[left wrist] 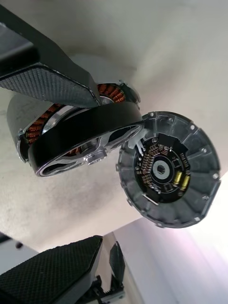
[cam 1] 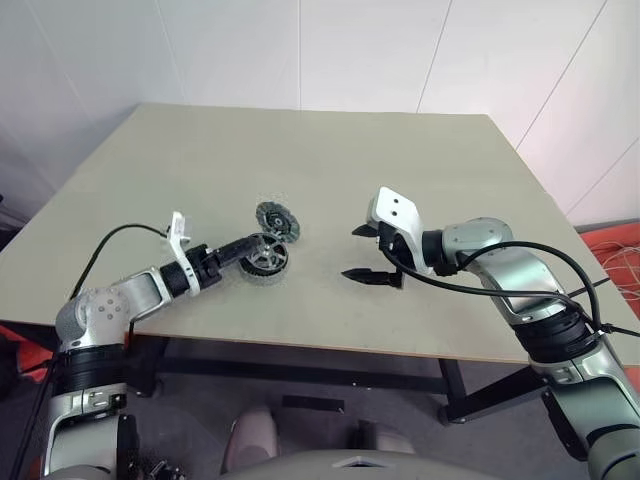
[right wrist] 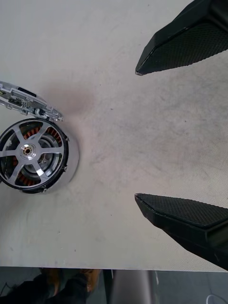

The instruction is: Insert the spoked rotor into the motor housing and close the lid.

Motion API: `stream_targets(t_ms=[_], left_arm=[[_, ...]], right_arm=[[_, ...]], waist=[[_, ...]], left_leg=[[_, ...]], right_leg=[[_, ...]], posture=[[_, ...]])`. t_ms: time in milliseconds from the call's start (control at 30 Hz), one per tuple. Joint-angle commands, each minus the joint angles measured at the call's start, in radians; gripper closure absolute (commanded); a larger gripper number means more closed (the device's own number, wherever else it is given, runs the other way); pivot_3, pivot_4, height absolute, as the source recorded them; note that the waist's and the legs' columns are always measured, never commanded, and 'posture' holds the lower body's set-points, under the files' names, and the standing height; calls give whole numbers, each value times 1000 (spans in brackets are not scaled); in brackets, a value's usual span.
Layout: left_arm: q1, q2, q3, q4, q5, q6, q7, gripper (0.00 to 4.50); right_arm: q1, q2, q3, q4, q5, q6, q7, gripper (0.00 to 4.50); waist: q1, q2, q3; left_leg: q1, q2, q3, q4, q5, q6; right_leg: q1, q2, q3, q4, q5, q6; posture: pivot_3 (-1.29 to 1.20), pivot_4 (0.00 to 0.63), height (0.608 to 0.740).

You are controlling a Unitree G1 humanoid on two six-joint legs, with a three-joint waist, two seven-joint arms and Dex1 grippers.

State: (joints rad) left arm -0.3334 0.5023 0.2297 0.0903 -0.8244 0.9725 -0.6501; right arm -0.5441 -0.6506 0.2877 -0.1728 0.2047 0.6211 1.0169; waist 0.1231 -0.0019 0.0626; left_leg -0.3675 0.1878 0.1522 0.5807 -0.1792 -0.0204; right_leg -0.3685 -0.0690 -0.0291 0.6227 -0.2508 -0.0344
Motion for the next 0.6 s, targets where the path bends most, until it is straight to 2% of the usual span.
stream_targets(t_ms=[33, 133, 233, 367, 533, 600], left_arm=[[0, 49, -96, -21, 162, -195, -84, 21], [7, 70, -160, -18, 257, -341, -165, 21], [3, 50, -156, 8, 307, -474, -196, 21], [-14, 1, -87, 26, 257, -511, -203, 21], [-3, -1, -108, 30, 360, -702, -223, 21], [12, -2, -120, 33, 363, -694, -232, 21]], right_arm=[[-9, 1, -9, -14, 0, -16, -1, 0], [-5, 0, -11, -16, -2, -16, 0, 0], [-4, -1, -12, -17, -3, -16, 0, 0], [-3, -2, -13, -18, -3, -16, 0, 0], [-5, -1, -12, -14, -4, -18, 4, 0], [-7, 0, -11, -13, -5, -18, 5, 0]], waist=[[-1, 0, 0], [-2, 0, 0], [-2, 0, 0], [-1, 0, 0], [-1, 0, 0], [-1, 0, 0]], left_leg=[[0, 0, 0, 0, 0, 0], [0, 0, 0, 0, 0, 0], [0, 0, 0, 0, 0, 0], [0, 0, 1, 0, 0, 0], [1, 0, 0, 0, 0, -1], [1, 0, 0, 0, 0, -1]], right_leg=[[0, 0, 0, 0, 0, 0], [0, 0, 0, 0, 0, 0], [0, 0, 0, 0, 0, 0], [0, 0, 0, 1, 0, 0], [0, 0, 0, 1, 0, 0], [0, 0, 0, 1, 0, 0]], posture=[[0, 0, 740], [0, 0, 740], [0, 0, 740], [0, 0, 740], [0, 0, 740], [0, 0, 740]])
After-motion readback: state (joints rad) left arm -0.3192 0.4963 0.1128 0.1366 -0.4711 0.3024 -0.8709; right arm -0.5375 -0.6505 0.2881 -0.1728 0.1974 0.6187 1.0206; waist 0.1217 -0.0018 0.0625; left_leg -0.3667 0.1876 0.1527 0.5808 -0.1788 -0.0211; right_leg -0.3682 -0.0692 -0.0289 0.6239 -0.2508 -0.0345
